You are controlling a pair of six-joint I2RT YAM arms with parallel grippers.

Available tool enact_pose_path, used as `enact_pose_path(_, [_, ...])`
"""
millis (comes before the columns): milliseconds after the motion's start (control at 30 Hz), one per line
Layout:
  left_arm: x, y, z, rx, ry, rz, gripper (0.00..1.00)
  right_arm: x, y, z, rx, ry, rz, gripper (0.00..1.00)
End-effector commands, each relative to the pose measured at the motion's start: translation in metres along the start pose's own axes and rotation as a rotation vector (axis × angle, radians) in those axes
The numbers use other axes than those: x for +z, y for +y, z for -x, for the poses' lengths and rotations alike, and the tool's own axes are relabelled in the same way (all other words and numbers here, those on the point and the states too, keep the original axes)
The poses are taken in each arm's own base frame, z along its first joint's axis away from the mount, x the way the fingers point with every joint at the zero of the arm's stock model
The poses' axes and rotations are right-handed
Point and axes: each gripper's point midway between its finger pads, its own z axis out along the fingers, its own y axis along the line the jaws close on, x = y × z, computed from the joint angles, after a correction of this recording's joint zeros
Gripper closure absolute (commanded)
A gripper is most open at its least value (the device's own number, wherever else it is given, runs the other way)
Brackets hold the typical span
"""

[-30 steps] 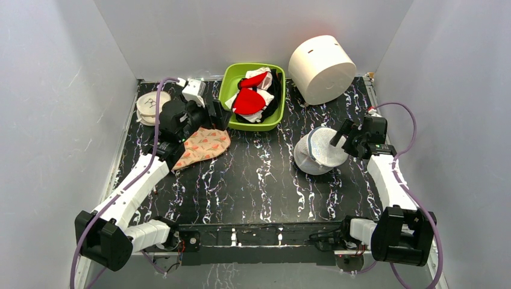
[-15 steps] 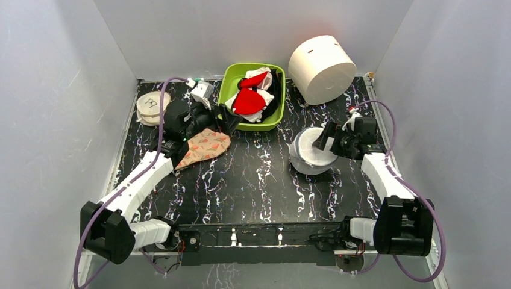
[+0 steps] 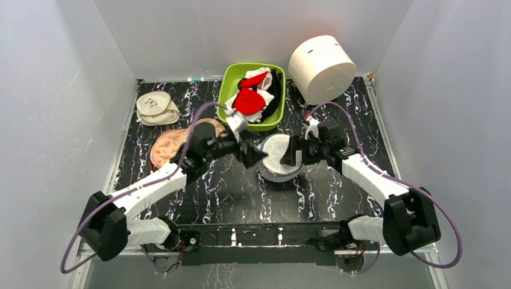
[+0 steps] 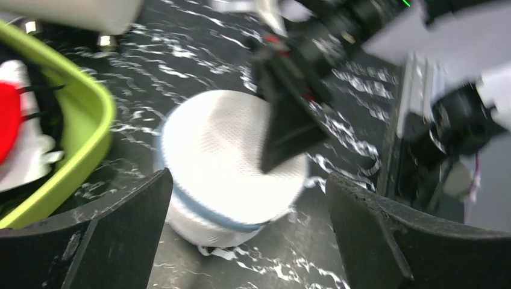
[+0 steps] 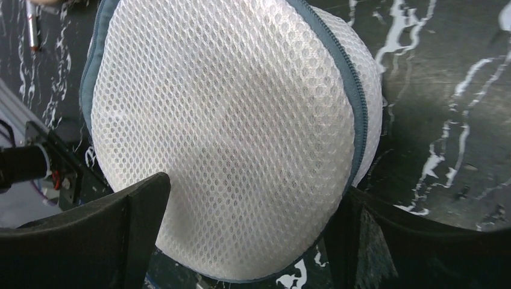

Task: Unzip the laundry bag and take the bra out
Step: Move the laundry bag to the center of the board.

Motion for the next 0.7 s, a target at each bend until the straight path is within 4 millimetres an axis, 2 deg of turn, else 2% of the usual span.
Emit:
enact_pose_path(0, [-0.002,-0.053,-0.009,0.401,0.007,-0.094,0.04,0.002,0.031,0.006,-0.08,0.001,0.115,0.12])
enact_pose_path(67, [-0.007,-0.073,-0.024,0.524,0.054,-0.138,0.05,0.003,0.039,-0.001,-0.101,0.035,0.153,0.13])
enact_pose_path(167, [-0.014,-0.085,-0.043,0.635,0.141,-0.182,0.05,0.003,0.05,-0.009,-0.136,0.074,0.19,0.13])
enact_pose_path(233, [-0.016,-0.08,-0.05,0.668,0.193,-0.174,0.02,0.003,0.051,-0.011,-0.149,0.086,0.19,0.13])
enact_pose_path(367, [-0.019,-0.068,-0.066,0.765,0.287,-0.179,0.02,0.008,0.054,-0.009,-0.144,0.075,0.198,0.12])
enact_pose_path(433, [-0.019,-0.06,-0.077,0.831,0.349,-0.189,0.06,0.011,0.06,-0.007,-0.146,0.078,0.215,0.12])
enact_pose_path(533, [-0.018,-0.042,-0.09,0.903,0.45,-0.16,0.25,0.016,0.063,-0.002,-0.156,0.092,0.205,0.12])
enact_pose_path(667, [-0.017,-0.04,-0.09,0.964,0.354,-0.118,0.2,0.02,0.067,0.0,-0.156,0.097,0.208,0.12])
